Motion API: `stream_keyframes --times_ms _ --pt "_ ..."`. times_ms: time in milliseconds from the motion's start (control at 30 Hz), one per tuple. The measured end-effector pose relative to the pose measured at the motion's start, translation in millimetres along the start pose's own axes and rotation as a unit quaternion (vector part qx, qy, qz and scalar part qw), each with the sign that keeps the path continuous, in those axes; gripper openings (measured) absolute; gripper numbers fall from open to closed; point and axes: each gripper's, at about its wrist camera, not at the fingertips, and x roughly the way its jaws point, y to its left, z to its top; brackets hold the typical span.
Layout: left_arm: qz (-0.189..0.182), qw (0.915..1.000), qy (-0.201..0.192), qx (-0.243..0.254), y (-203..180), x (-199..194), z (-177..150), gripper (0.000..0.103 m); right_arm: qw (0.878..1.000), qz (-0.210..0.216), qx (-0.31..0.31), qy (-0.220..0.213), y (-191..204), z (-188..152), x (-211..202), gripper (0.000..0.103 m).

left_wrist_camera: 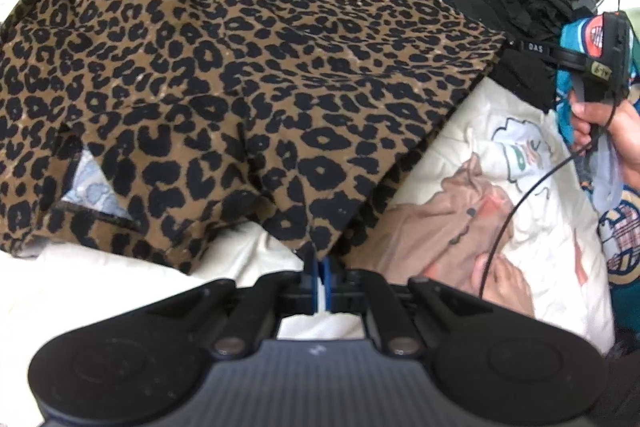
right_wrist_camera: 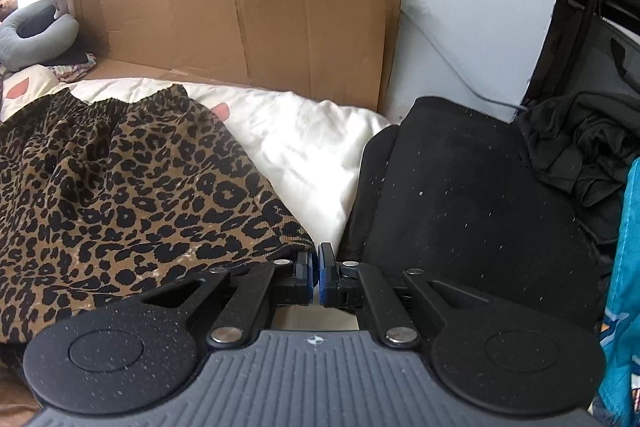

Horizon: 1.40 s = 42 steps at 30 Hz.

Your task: Fold clothes

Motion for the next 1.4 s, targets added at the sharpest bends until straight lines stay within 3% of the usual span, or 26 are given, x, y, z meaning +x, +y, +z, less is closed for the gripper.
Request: stream_keyframes --times_ms 67,267,467,767,967,1033,1133,1233,1400 --pt "-0.006 1.0000 0.001 -0.004 -0.7 3.9 0.0 0.003 1.000 -0.006 -0.004 -0.003 0.5 0.9 0.7 0.001" --pt "-0.008 0.9996 0.025 -0.011 -5.2 26.2 -4.9 0.003 0.999 -0.005 0.003 0.051 -2.9 -12.2 17.0 0.008" --pt "-0.036 0.9981 0.050 -0.010 -14.0 32.8 -13.6 0.000 0.996 -0.013 0.034 0.077 -17.0 -26.2 7.4 0.009" --pt "-0.068 0.9968 0.042 -0.004 -14.2 17.4 -11.8 0.001 0.996 0.019 0.079 0.036 -16.8 -13.7 -13.7 0.011" --pt "-0.036 0.9993 -0.003 -0.007 2.8 -14.1 2.6 0.025 0.995 0.052 0.075 0.034 7.4 2.0 -17.3 0.011" --pt "-0.017 0.9996 -0.021 -0.010 9.2 -23.9 5.8 0.043 0.995 0.063 0.074 0.033 15.9 5.7 -20.9 0.012" --pt "0.012 0.9987 -0.047 -0.012 19.0 -36.8 9.2 0.060 0.993 0.082 0.076 0.034 28.9 10.1 -26.5 0.012" --pt "0.029 0.9976 -0.058 -0.025 32.5 -40.1 7.8 0.060 0.991 0.103 0.081 0.037 44.0 13.6 -31.4 0.012" --pt "0.022 0.9970 -0.071 -0.022 43.1 -29.6 -0.1 0.060 0.983 0.146 0.096 0.053 75.2 15.5 -37.5 0.012"
